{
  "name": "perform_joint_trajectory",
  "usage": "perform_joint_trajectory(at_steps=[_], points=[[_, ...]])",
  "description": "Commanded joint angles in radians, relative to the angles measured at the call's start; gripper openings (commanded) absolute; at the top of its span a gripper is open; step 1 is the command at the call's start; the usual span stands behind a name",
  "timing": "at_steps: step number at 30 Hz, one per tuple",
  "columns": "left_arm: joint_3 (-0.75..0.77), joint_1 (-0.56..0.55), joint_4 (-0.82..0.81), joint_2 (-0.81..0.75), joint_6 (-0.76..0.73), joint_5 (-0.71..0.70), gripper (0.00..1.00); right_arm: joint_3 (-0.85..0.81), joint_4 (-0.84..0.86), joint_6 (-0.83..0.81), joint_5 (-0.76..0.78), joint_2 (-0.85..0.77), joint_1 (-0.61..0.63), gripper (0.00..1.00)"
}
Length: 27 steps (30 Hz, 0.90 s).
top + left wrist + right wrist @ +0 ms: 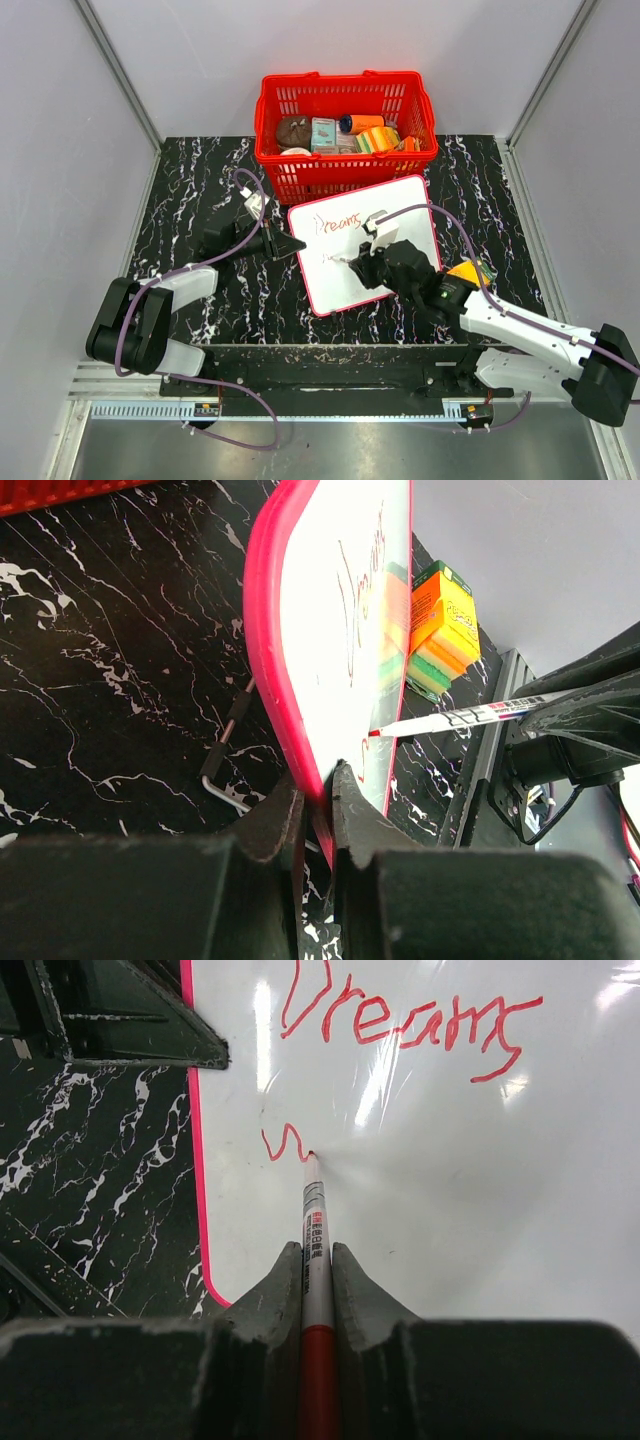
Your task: Write a sentence on the whiteboard
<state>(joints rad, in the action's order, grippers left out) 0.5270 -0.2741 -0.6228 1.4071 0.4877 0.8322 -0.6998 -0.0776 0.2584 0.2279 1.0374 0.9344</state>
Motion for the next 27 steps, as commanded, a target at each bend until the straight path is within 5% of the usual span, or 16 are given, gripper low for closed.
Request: perform_joint_trajectory(at_steps=[1,27], points=[[-0.002,-0.014,0.001,-0.010,-0.156,-0.039,0.00,-0.044,0.009,-0.019,0.091,0.016,0.000,0.00],[-0.002,-0.016,0.003,-0.010,-0.158,-0.042,0.00,-0.017,0.018,-0.024,0.080,-0.060,0.000,0.00]])
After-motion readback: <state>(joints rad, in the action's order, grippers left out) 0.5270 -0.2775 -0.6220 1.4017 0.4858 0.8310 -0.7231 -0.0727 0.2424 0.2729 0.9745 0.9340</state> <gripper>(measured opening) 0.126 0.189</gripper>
